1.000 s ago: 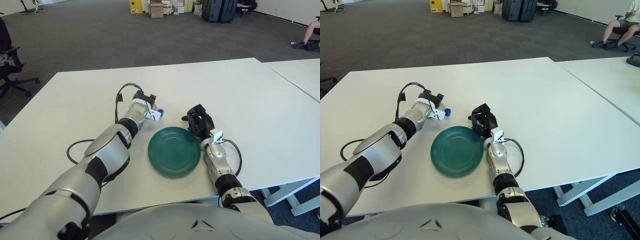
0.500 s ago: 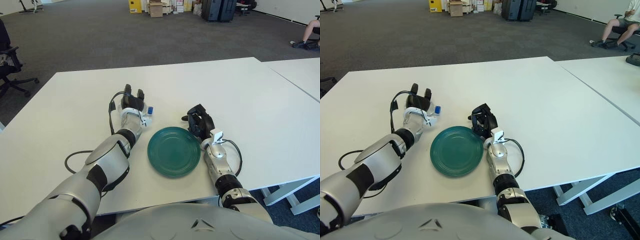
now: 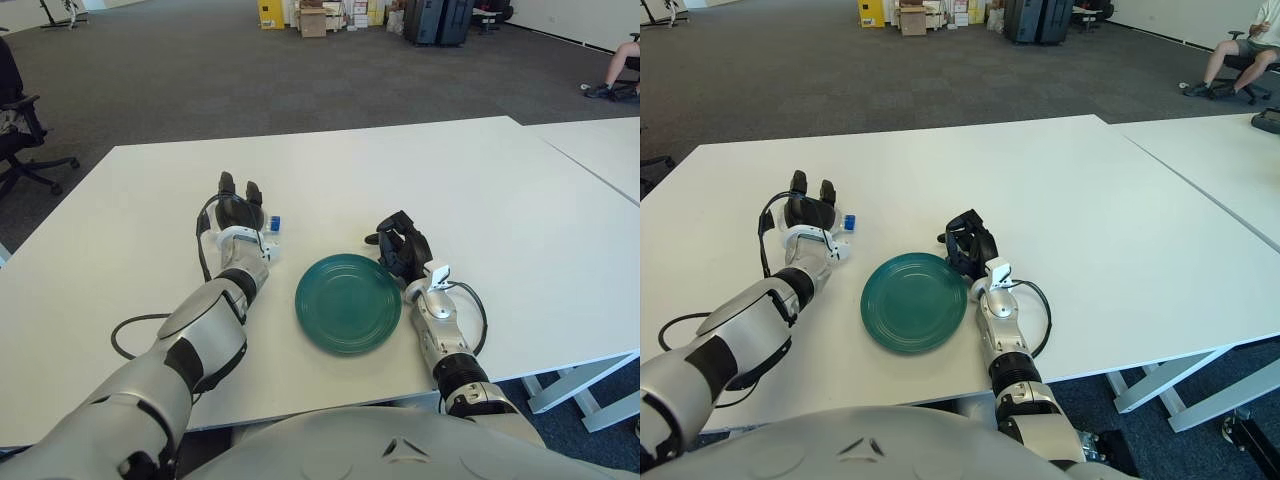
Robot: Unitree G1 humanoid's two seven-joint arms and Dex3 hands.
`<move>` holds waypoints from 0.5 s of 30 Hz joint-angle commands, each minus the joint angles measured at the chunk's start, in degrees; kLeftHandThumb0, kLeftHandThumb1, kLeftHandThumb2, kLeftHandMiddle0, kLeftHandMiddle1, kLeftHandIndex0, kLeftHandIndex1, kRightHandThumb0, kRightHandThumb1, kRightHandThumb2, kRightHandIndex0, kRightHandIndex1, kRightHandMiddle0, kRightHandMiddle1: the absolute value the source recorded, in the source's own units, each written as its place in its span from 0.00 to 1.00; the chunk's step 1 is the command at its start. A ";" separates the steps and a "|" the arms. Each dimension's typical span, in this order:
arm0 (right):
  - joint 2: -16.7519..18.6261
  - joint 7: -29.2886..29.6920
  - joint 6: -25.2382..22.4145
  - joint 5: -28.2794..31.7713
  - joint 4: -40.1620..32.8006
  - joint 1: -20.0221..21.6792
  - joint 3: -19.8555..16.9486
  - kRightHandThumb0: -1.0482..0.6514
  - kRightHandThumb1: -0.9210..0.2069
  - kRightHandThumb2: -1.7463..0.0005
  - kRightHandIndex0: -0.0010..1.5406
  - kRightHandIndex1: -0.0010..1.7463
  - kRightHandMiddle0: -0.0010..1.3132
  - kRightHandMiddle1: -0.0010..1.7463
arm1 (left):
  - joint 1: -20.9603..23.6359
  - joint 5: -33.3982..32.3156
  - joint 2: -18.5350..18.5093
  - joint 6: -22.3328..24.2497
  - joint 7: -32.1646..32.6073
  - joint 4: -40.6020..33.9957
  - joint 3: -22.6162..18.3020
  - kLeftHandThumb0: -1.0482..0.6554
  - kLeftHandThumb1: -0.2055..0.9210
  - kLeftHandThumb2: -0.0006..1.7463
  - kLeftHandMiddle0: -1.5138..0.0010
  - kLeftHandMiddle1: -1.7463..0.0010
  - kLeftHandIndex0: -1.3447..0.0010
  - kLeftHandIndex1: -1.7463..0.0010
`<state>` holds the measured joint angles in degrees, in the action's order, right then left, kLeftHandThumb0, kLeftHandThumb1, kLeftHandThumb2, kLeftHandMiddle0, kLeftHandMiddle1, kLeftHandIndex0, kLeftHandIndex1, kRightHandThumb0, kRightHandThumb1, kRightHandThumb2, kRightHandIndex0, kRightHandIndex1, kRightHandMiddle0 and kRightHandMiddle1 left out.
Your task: Put the bottle into the plate.
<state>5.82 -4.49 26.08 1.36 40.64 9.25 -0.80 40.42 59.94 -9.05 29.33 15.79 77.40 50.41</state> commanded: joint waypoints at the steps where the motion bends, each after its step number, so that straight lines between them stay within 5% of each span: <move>1: -1.13 0.35 -3.24 0.38 2.35 -3.58 -0.87 0.39 0.20 0.53 0.25 0.71 0.25 1.00 | -8.52 0.28 0.14 -8.51 -6.37 3.61 1.96 0.17 1.00 0.40 0.75 0.69 1.00 0.47; 4: -1.12 0.28 -3.42 0.46 2.16 -3.57 -0.92 0.39 0.20 0.53 0.25 0.72 0.25 1.00 | -8.75 -0.46 -0.38 -9.69 -3.43 3.25 1.15 0.29 1.00 0.34 0.71 0.34 0.93 0.21; 7: -1.02 0.20 -3.34 0.57 2.00 -3.59 -0.95 0.40 0.20 0.53 0.25 0.72 0.25 1.00 | -8.46 -6.72 -2.80 -16.76 1.75 1.75 -5.37 0.37 0.95 0.36 0.63 0.13 0.85 0.07; 10: -1.02 0.22 -3.36 0.47 1.86 -3.61 -0.90 0.40 0.19 0.53 0.24 0.72 0.24 1.00 | -7.69 -12.25 -4.74 -24.44 4.34 0.48 -11.04 0.38 0.80 0.48 0.52 0.04 0.76 0.02; 15: -0.97 0.20 -3.06 0.42 1.64 -3.74 -0.84 0.40 0.18 0.54 0.25 0.72 0.24 1.00 | -6.15 -14.32 -5.85 -30.35 4.12 0.19 -13.20 0.37 0.67 0.58 0.43 0.01 0.68 0.00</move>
<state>5.76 -4.48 26.11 1.30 39.16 9.08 -0.82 40.87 51.16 -15.45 11.91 22.68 75.75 41.13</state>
